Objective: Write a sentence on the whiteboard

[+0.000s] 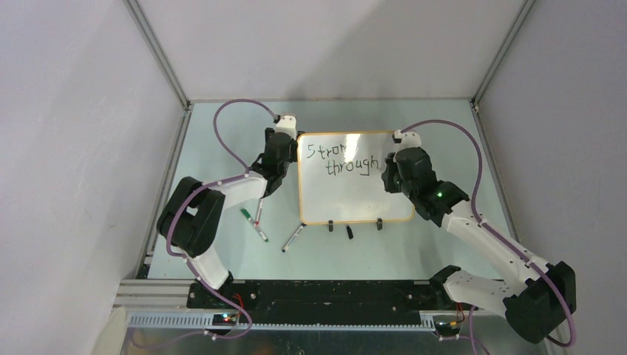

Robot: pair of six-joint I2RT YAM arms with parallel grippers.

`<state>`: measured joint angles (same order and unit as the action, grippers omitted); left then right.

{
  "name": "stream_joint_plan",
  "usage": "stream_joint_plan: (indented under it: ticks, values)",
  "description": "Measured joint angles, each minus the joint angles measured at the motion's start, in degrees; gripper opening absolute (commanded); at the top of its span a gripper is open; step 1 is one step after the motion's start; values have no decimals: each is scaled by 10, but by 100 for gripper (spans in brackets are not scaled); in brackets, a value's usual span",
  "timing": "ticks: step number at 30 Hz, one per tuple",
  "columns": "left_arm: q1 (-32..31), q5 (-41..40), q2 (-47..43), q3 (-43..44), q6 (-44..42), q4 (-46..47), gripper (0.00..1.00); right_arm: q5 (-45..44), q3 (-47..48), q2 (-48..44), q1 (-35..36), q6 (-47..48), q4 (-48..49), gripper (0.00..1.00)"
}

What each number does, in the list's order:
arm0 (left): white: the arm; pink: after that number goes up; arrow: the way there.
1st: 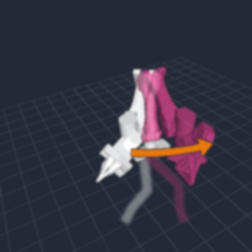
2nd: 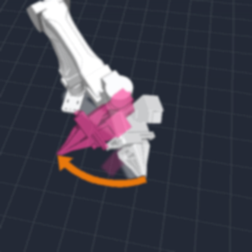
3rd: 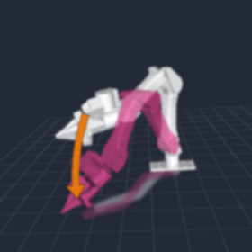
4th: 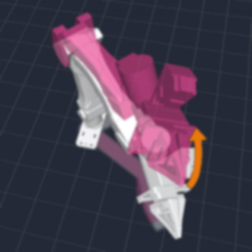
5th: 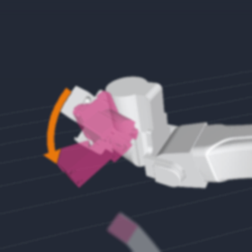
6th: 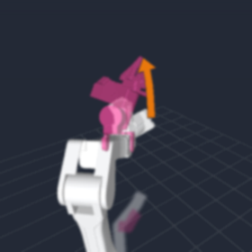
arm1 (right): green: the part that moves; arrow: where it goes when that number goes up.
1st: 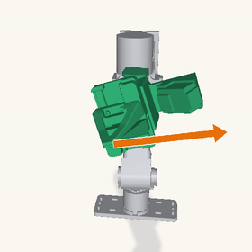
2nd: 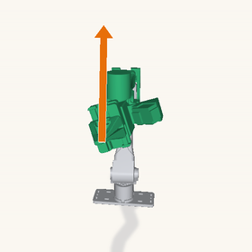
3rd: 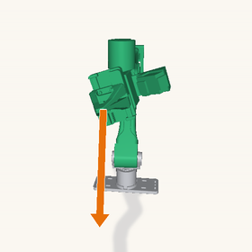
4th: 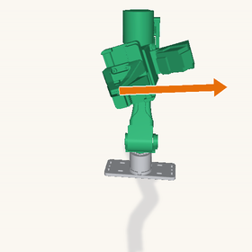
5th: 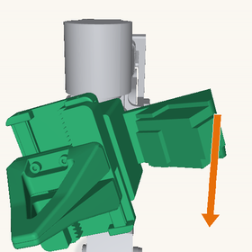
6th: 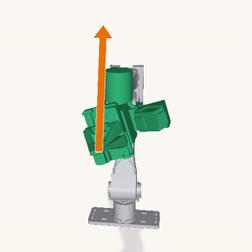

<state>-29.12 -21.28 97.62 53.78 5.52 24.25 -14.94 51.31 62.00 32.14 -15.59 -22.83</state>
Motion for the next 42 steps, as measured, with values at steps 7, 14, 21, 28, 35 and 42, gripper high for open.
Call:
stream_joint_plan:
  ticks: [7,14,21,28,35,42]
  values:
    - [0,0,0,0,0,0,73,12,-6,-25,0,0,0,0]
    - [0,0,0,0,0,0,73,25,-14,-96,4,2,9,0]
    - [0,0,0,0,0,0,73,42,-82,-145,21,3,61,0]
    - [0,0,0,0,0,0,73,42,-123,-155,45,6,110,0]
    - [0,0,0,0,0,0,73,38,-147,-145,102,20,158,0]
    - [0,0,0,0,0,0,73,31,-147,-136,131,23,182,0]
